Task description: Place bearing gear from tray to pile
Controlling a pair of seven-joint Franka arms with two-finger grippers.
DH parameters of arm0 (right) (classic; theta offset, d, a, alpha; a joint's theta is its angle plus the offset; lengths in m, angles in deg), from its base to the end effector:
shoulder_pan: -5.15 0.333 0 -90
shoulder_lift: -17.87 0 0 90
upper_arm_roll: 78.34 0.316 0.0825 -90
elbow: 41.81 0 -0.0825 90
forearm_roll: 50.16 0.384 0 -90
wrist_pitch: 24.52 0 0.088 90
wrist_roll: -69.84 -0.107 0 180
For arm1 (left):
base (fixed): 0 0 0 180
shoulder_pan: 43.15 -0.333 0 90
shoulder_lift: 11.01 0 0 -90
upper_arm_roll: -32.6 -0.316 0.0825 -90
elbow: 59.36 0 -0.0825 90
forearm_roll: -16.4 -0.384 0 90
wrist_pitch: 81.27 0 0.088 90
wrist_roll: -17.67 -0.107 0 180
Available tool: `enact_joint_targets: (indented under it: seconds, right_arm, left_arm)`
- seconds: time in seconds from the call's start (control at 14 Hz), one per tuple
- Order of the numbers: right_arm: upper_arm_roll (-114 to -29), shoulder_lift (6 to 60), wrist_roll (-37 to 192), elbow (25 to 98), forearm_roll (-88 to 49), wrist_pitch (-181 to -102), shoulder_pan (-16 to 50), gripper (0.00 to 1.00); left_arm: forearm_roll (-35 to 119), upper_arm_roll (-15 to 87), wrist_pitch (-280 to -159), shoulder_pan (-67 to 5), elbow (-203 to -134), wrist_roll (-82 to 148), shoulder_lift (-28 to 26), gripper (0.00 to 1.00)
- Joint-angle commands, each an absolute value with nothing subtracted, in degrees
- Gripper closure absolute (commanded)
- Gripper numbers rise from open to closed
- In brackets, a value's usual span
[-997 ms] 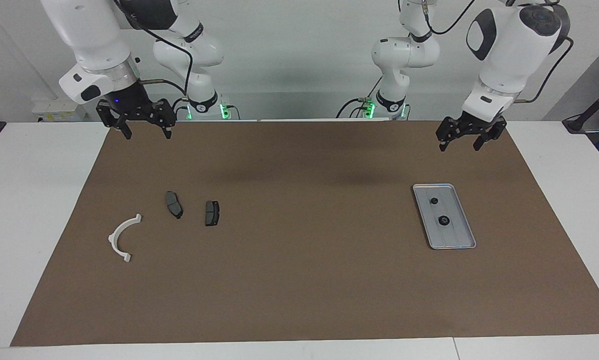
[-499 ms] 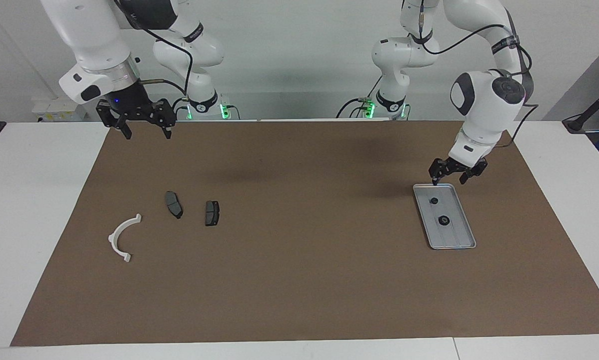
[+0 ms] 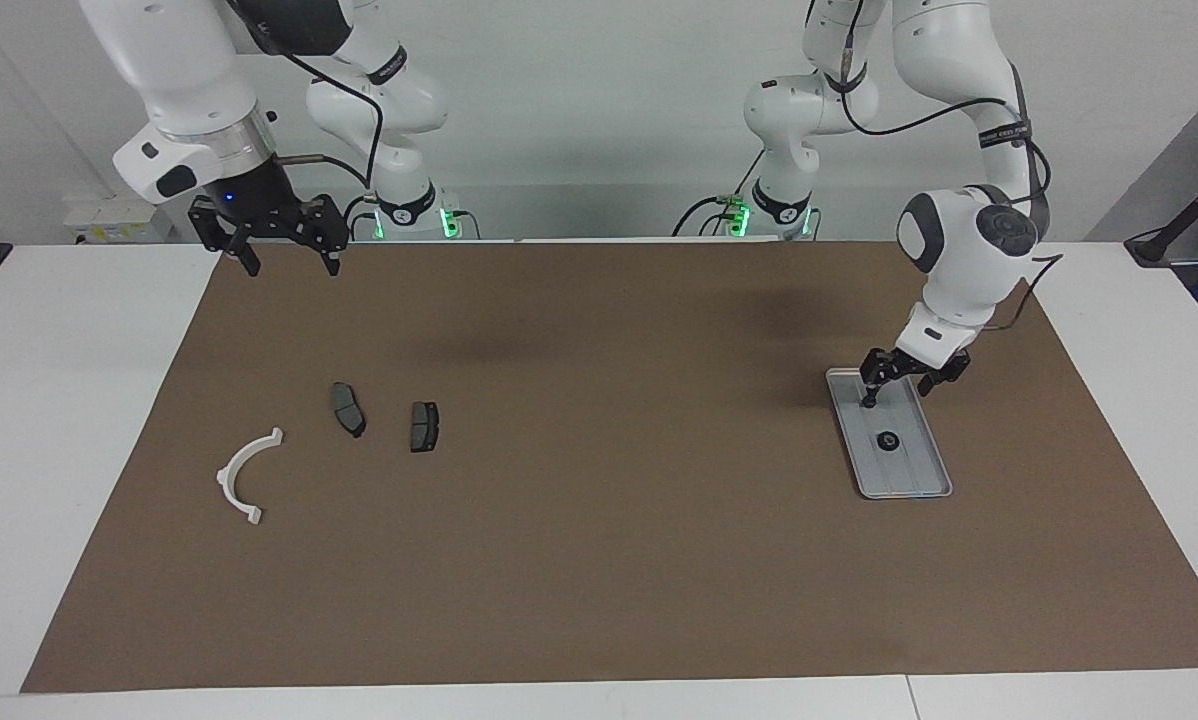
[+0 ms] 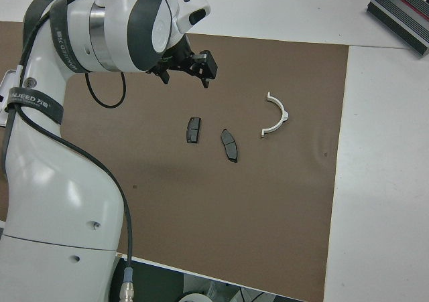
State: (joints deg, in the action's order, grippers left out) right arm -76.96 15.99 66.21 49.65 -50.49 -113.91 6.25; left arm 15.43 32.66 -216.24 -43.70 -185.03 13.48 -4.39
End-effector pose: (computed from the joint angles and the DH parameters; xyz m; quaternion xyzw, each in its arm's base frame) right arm 0.5426 0.0231 0.6296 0.9999 -0.0101 -0.0015 0.0034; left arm 0.5508 0.0049 0.3373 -0.9990 0.0381 -0.0231 0.0070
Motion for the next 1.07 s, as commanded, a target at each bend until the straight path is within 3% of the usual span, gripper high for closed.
enact_joint_targets:
  seconds: [0.0,0.36,0.57,0.78,0.93,1.0]
  right_arm:
    - [-76.8,15.0,65.3,50.3,-49.3,-114.0,5.8,0.00]
    - [-76.8,14.2,66.0,52.7,-49.4,-116.0,5.9,0.00]
    - [-76.8,11.6,67.2,61.9,-49.4,-125.7,5.9,0.00]
    - [-76.8,12.4,66.7,65.9,-49.4,-128.7,6.2,0.00]
    - [-76.8,14.0,66.0,68.8,-49.4,-133.7,6.2,0.00]
    - [-76.8,15.1,65.2,70.2,-49.4,-136.3,6.2,0.00]
  left_arm:
    - [14.7,32.7,-219.5,-43.6,-185.6,13.3,-2.0,0.15]
    - [14.7,32.8,-219.3,-43.2,-187.7,13.5,-2.1,0.16]
    - [14.7,32.8,-219.3,-42.4,-188.8,14.7,-2.5,0.16]
    - [14.7,32.8,-219.3,-41.7,-189.8,15.7,-2.7,0.20]
    - [14.7,32.8,-219.3,-41.6,-189.9,15.7,-2.8,0.31]
    - [14.7,32.8,-219.3,-41.7,-189.8,15.7,-2.8,0.49]
